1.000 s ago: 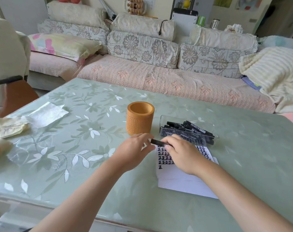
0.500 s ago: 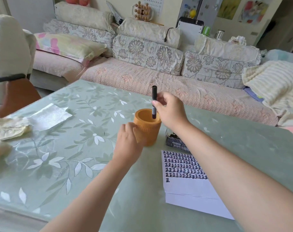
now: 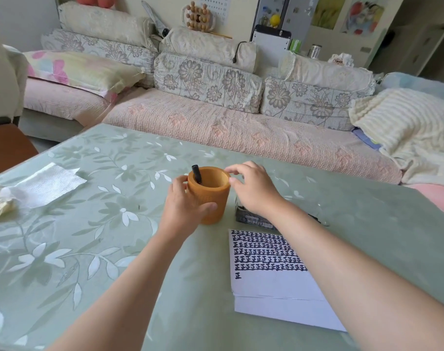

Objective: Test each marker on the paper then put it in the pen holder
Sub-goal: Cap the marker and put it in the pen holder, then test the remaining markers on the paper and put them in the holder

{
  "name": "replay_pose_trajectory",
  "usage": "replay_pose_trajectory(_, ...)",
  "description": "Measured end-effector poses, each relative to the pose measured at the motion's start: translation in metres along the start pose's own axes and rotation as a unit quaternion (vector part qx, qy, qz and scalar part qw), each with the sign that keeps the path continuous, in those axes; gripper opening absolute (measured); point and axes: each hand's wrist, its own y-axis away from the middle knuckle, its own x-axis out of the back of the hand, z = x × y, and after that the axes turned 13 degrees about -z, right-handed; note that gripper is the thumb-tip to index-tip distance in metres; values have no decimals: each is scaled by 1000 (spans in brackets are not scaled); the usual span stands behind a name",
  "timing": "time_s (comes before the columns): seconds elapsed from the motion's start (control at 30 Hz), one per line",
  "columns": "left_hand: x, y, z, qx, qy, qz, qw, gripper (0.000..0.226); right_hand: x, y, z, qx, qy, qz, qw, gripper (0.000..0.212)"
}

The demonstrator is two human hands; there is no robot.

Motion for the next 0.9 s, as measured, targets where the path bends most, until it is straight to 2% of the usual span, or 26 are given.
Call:
replay_pose_trajectory(0.1,-1,3,2,-1,-18,-22,1000,88,14,18,43,-45,8,6,999,27)
replay_pose_trajectory(0.23,-2,8,5,-13,-34,-46,998,83,28,43,91,-120,81,-7,989,29)
replay_pose_trajectory(0.33,-10,19,8,15,-52,-24,998,91,32,53,115,-166,130,-27,977,31)
replay_pose_trajectory(0.4,-18,31,11,20,-75,29,997,79,31,56,123,-181,138,-42,973,31)
replay_pose_trajectory(0.47,-23,42,13,9,-98,64,993,54,26,58,129,-188,140,-57,970,33)
replay_pose_trajectory(0.53,-36,50,17,-8,-127,-7,992,30,24,64,142,-195,128,-54,971,33)
replay_pose_trajectory(0.6,-36,59,14,-32,-184,-108,976,26,19,61,144,-182,131,-50,973,30)
replay_pose_trajectory(0.7,-35,66,8,-79,-327,-202,920,58,18,55,145,-160,140,-46,976,23)
replay_pose_trajectory(0.77,-31,67,6,-80,-353,-239,901,76,19,52,145,-150,140,-44,978,20)
replay_pose_trajectory(0.9,-26,67,5,-91,-381,-274,878,79,24,56,139,-120,163,-37,979,19)
